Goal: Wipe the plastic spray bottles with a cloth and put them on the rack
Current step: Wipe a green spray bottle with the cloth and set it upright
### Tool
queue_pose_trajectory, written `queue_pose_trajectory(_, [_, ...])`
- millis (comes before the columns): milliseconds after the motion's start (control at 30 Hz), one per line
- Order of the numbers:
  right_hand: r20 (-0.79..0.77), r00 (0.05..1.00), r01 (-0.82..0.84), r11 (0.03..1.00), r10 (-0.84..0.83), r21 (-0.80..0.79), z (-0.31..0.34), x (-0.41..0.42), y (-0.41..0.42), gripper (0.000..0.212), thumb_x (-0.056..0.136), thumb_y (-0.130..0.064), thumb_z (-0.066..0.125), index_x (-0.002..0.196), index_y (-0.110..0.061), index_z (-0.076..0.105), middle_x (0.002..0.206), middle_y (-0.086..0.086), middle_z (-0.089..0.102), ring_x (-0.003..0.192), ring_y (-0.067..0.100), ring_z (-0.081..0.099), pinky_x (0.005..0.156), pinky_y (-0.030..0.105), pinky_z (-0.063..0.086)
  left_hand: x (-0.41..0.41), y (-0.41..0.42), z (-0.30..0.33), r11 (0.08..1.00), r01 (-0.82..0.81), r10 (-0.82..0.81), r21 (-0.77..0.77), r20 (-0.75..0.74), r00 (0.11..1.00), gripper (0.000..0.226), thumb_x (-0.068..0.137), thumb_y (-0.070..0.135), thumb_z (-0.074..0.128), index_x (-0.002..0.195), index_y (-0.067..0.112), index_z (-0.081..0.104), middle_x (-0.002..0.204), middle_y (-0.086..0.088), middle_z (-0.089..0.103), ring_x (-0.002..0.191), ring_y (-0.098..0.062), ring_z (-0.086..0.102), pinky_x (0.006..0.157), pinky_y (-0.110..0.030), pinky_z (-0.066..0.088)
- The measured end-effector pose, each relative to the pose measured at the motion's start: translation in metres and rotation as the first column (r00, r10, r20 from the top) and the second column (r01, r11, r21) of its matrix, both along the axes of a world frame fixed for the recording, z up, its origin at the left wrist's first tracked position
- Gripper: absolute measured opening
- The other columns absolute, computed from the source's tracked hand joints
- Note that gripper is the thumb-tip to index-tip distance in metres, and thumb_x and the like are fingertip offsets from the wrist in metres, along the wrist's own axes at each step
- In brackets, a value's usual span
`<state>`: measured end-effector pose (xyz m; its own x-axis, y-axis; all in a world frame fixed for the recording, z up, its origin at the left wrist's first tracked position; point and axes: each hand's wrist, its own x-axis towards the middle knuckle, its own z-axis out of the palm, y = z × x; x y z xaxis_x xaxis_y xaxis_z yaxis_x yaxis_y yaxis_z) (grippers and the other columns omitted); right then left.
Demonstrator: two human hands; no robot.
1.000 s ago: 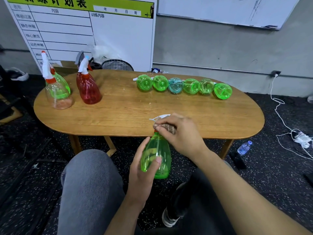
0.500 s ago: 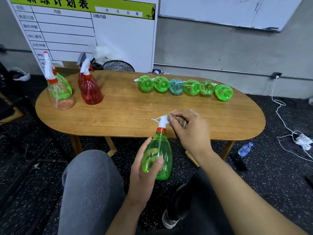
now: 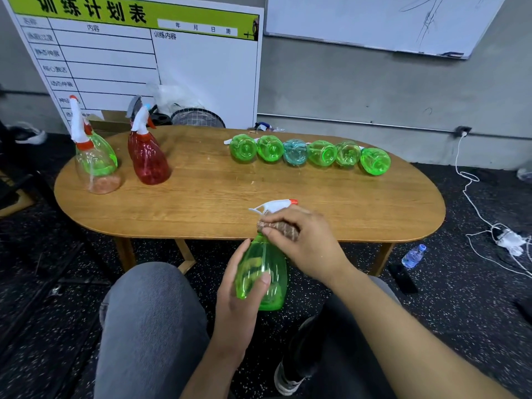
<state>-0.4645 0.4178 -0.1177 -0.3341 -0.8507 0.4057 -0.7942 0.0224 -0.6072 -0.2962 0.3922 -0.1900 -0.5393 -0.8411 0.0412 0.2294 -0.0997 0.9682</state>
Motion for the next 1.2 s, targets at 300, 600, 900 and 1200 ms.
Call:
queue_pose_trajectory(300, [-0.166, 0.936, 0.299, 0.951, -0.309, -0.082, 0.004, -0.018, -0.001, 0.018, 0.094, -0.040, 0.074, 0.111, -0.034, 0.077, 0.105, -0.014, 0.072, 0.086, 0.012, 0.070, 0.072, 0.029, 0.056, -0.001, -0.002, -0.002, 1.000, -0.008, 0.009, 0.012, -0.020, 1.000, 0.065, 0.089, 0.029, 0.071, 0.149, 0.045, 0.053, 0.129, 0.009, 0.074, 0.117, -0.017, 0.073, 0.088, -0.033, 0.063])
queue_pose_trajectory(600, [-0.146, 0.965, 0.216, 0.976, -0.218, -0.034, -0.007, -0.021, 0.018, 0.015, 0.091, -0.042, 0.073, 0.103, -0.034, 0.078, 0.100, -0.019, 0.073, 0.085, 0.005, 0.069, 0.074, 0.039, 0.061, -0.001, -0.003, 0.000, 0.998, -0.049, 0.051, 0.048, -0.046, 0.998, 0.064, 0.086, 0.034, 0.071, 0.146, 0.048, 0.055, 0.126, 0.016, 0.074, 0.115, -0.011, 0.072, 0.085, -0.028, 0.062])
queue_pose_trajectory(900, [-0.152, 0.962, 0.212, 0.971, -0.227, -0.110, -0.009, -0.016, 0.006, 0.022, 0.094, -0.042, 0.075, 0.115, -0.037, 0.077, 0.104, -0.017, 0.072, 0.087, 0.007, 0.070, 0.071, 0.039, 0.062, 0.000, -0.004, 0.001, 0.997, -0.064, 0.066, 0.035, -0.075, 0.995, 0.069, 0.077, 0.047, 0.077, 0.143, 0.048, 0.058, 0.131, 0.011, 0.073, 0.120, -0.013, 0.071, 0.090, -0.030, 0.060])
queue_pose_trajectory(1200, [0.165, 0.983, 0.103, 0.988, -0.084, -0.115, 0.005, -0.038, 0.033, 0.017, 0.089, -0.022, 0.081, 0.103, -0.032, 0.078, 0.103, -0.017, 0.074, 0.095, -0.002, 0.069, 0.084, 0.012, 0.050, 0.001, -0.005, -0.002, 0.999, -0.037, 0.037, 0.020, -0.041, 0.998, 0.066, 0.088, 0.029, 0.074, 0.149, 0.044, 0.054, 0.126, 0.012, 0.074, 0.116, -0.018, 0.074, 0.090, -0.040, 0.064])
